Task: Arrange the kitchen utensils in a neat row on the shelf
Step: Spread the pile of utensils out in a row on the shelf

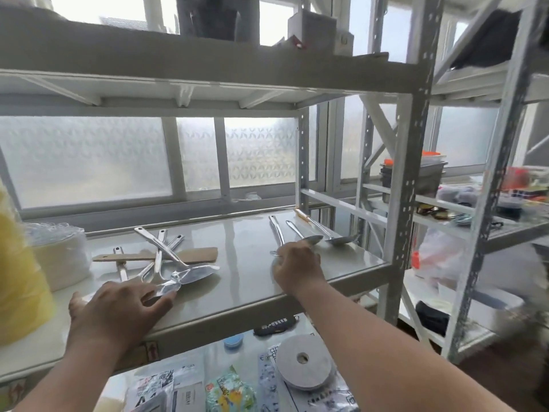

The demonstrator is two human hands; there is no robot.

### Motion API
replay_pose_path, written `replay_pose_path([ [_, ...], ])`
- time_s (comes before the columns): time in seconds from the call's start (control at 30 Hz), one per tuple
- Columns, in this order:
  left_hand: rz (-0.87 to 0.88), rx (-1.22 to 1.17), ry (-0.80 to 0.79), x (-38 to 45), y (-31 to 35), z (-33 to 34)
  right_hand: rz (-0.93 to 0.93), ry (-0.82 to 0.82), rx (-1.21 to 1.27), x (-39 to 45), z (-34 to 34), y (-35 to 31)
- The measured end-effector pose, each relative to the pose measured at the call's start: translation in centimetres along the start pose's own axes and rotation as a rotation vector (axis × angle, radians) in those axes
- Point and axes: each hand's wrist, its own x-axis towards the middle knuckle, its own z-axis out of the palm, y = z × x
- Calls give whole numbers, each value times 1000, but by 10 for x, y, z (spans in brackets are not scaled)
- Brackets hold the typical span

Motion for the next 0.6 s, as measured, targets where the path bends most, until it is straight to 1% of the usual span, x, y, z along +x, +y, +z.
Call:
replay_pose_path([
  [0.13,11,16,13,2,-2,4,-34,106,-60,-6,5,5],
  [0.2,15,23,16,2,-3,4,-50,128,-77,-3,7,8],
  [0.37,26,23,28,3,-5,6,-44,58,8,10,15,12],
  [0.47,30,14,26,3,-5,7,-58,81,80,7,12,9],
  [0.6,35,-2,26,3,-5,7,-28,82,143,6,10,8],
])
